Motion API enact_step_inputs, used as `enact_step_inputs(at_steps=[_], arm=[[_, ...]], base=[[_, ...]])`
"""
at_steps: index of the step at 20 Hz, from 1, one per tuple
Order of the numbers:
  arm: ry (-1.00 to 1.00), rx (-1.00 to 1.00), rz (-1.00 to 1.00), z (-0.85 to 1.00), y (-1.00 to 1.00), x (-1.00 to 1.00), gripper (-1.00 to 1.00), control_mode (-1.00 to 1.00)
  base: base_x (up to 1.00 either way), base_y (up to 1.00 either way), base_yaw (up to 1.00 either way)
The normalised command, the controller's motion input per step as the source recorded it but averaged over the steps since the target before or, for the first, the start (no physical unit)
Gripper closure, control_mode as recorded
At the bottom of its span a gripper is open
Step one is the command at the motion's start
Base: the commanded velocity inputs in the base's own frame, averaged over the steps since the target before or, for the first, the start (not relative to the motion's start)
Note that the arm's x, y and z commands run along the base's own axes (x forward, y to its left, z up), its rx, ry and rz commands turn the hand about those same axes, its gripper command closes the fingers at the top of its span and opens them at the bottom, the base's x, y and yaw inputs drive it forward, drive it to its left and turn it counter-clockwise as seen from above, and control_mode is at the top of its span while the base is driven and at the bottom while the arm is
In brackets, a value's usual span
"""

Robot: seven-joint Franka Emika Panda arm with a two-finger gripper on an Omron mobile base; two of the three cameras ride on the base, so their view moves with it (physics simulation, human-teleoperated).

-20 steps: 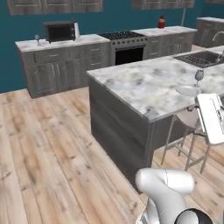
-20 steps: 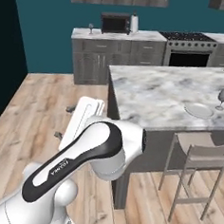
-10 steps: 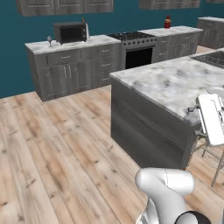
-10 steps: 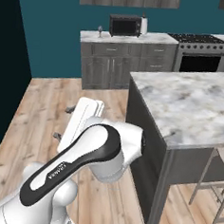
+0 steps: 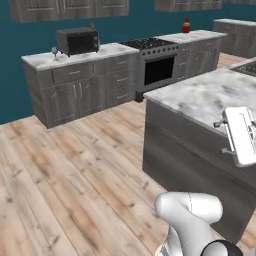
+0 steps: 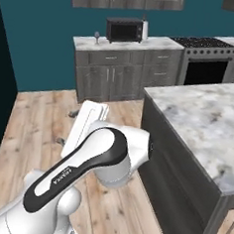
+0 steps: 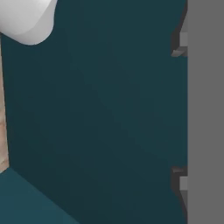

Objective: Retrieve the wine glasses from the counter and place one next to each plate.

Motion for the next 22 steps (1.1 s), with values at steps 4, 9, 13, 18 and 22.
enact_step_inputs(at_steps=[4,9,13,18,22], arm=[[0.0,0.0,0.0,0.0,0.0,0.0,-1.0,1.0],[0.0,0.0,0.0,0.0,0.0,0.0,-1.0,1.0],[0.0,0.0,0.0,0.0,0.0,0.0,-1.0,1.0],[0.0,0.0,0.0,0.0,0.0,0.0,-1.0,1.0],[0.0,0.0,0.0,0.0,0.0,0.0,-1.0,1.0]], base=[[1.0,1.0,-0.41],[1.0,1.0,-0.29],[1.0,1.0,0.0],[0.86,1.0,0.0],[0.83,1.0,0.0]])
